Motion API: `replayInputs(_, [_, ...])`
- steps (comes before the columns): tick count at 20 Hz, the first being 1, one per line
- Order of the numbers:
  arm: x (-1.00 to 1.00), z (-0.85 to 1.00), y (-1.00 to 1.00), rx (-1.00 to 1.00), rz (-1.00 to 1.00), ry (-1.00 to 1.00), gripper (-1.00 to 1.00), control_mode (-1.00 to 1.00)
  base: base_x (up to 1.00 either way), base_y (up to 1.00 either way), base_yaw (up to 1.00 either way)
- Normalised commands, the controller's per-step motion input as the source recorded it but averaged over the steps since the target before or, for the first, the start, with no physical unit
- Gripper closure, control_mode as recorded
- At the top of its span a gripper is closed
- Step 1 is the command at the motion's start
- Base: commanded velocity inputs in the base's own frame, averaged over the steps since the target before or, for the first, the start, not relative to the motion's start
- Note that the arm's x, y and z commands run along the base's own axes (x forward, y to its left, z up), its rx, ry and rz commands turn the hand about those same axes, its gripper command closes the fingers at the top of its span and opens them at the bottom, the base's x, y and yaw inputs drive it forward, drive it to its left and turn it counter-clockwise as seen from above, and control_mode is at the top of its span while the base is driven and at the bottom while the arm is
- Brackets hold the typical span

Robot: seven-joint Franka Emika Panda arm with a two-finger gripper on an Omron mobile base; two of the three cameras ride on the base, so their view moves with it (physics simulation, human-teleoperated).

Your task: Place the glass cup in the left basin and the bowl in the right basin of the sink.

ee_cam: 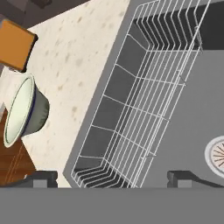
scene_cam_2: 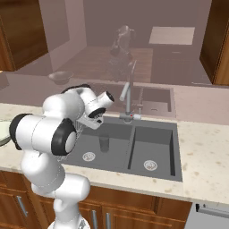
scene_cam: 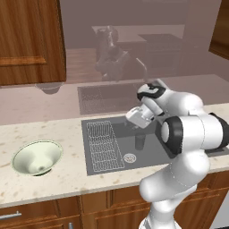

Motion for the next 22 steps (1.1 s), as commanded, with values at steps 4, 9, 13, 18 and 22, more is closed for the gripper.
replayInputs(4, [-0.04,0.03,0.47,0.02,0.1,-0.02,-1.0,-1.0,0.0,0.0,0.0])
replayInputs(9, [-0.03,0.08,0.57,0.0,0.07,-0.01,-1.0,-1.0,0.0,0.0,0.0])
replayInputs(13, [-0.05,0.0,0.59,0.0,0.07,0.0,-1.0,-1.0,0.0,0.0,0.0])
replayInputs(18, [-0.15,0.0,0.47,0.0,0.08,0.0,-1.0,-1.0,0.0,0.0,0.0])
replayInputs(22, [-0.12,0.0,0.38,0.0,0.05,0.0,-1.0,-1.0,0.0,0.0,0.0])
